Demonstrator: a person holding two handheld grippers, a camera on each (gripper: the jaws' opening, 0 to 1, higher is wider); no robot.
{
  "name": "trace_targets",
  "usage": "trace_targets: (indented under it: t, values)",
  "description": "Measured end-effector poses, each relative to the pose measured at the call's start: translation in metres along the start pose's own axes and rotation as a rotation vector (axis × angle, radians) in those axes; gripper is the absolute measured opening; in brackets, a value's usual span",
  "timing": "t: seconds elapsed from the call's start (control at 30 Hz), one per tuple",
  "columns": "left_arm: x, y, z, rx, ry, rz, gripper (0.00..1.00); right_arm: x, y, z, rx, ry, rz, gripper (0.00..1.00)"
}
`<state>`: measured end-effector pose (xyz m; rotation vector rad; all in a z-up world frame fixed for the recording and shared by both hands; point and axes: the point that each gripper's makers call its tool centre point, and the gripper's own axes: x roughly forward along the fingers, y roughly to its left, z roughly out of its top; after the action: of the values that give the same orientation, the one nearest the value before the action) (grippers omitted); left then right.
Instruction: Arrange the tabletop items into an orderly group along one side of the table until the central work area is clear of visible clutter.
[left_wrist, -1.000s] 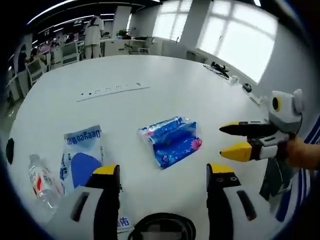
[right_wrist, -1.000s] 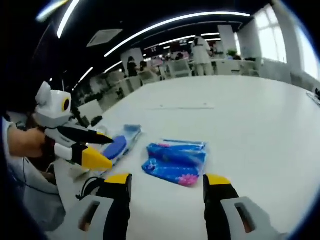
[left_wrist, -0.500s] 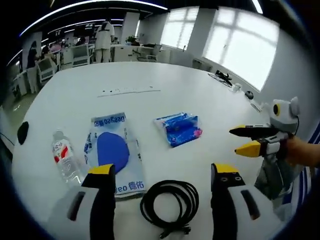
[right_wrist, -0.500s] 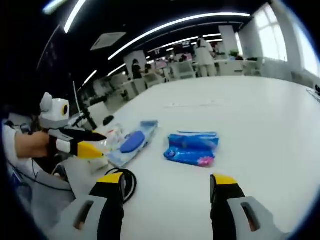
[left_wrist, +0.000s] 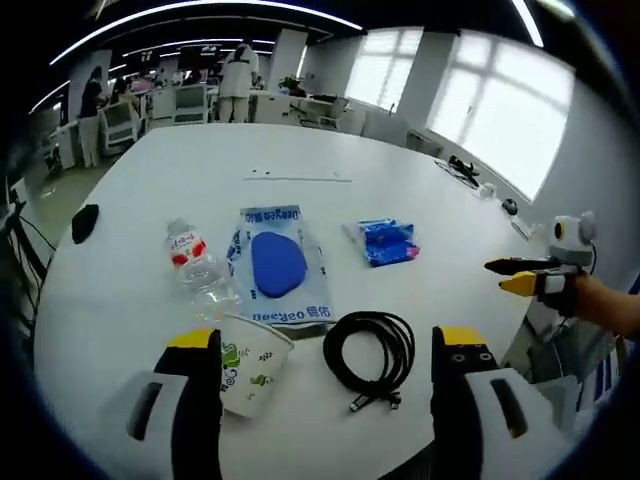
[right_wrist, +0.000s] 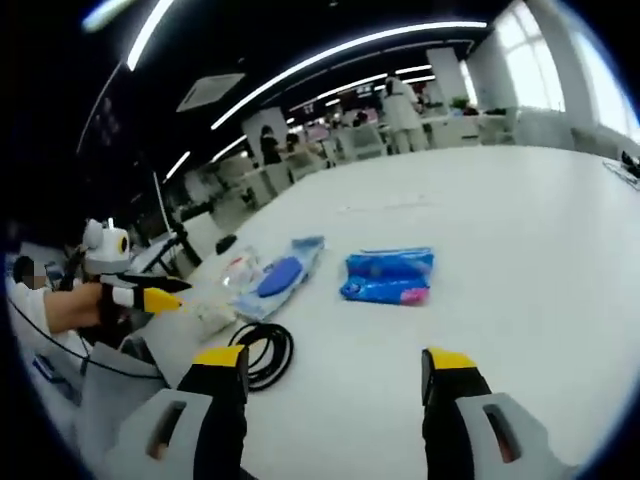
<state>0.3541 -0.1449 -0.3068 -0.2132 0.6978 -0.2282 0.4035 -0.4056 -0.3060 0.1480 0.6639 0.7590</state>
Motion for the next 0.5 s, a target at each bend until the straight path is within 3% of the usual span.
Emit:
trace_targets:
  t: [0.2,0.3,0.5]
  values:
    - [-0.019,0.017,-0.008,-0.072,-0.034,0.038,0.88,-0.004,0.008,0.003,0.066,-0.018,0.020,0.69]
    - [-0.029,0.021,-0.006,-0.109,-0.078,0.046,0.88,-0.004,0.009,0.004,0.089,-0.030,0.014,0.68]
    - [-0.035,0.033,-0.005,-0.094,-0.083,0.065,0.86,0.001,0.010,0.008,0.103,-0.027,0.011,0.67]
